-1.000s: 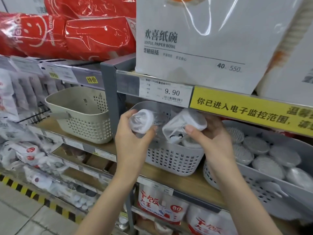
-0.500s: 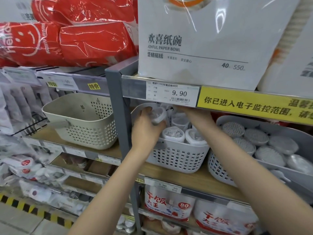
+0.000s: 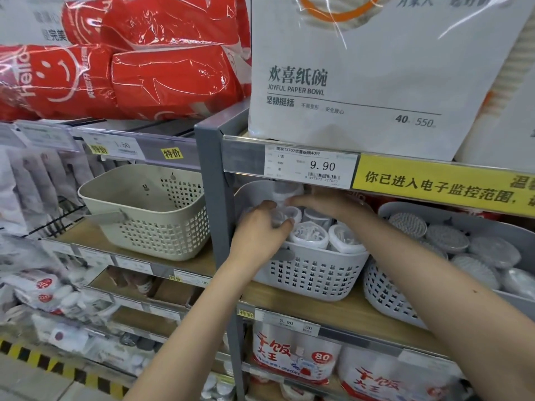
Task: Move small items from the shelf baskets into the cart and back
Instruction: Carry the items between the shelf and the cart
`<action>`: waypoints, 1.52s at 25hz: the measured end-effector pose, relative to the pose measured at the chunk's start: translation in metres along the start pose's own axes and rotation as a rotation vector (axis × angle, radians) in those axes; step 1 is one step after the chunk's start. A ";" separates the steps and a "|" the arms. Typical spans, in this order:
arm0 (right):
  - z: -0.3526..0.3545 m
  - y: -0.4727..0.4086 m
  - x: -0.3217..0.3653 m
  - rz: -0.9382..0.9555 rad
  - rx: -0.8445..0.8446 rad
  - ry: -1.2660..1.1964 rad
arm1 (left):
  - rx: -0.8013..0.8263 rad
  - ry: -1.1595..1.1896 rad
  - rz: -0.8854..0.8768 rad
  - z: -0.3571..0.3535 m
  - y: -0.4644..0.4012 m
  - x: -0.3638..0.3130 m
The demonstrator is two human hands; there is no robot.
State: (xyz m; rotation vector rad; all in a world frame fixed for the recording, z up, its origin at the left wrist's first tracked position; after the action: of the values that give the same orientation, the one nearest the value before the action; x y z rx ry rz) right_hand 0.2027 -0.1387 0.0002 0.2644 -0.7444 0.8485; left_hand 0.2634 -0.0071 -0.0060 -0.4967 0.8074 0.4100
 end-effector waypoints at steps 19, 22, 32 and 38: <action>0.017 0.032 -0.003 0.082 -0.107 0.432 | -0.035 0.064 -0.119 0.004 0.004 0.005; 0.035 0.076 0.005 0.130 -0.237 0.572 | -0.020 -0.041 -0.244 0.010 0.016 -0.011; 0.059 0.361 -0.068 -0.352 -0.668 0.679 | 0.458 -0.098 -0.901 -0.115 0.135 -0.125; 0.014 0.556 -0.158 -0.996 -0.794 0.334 | 0.999 0.054 -0.831 -0.249 0.248 -0.155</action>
State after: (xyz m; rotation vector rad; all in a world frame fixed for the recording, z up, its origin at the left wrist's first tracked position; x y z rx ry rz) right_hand -0.2949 0.1220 -0.1391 -0.2222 -0.4855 -0.3674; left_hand -0.1074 0.0291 -0.0995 0.1283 0.6876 -0.7653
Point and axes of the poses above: each hand's wrist, its own y-axis away from the middle knuckle, its own z-axis out of the back of the hand, x = y × z, the point moved 9 cm from there along -y, towards the middle knuckle, and after that the axes turned 9 degrees about y, right-handed, at the moved point
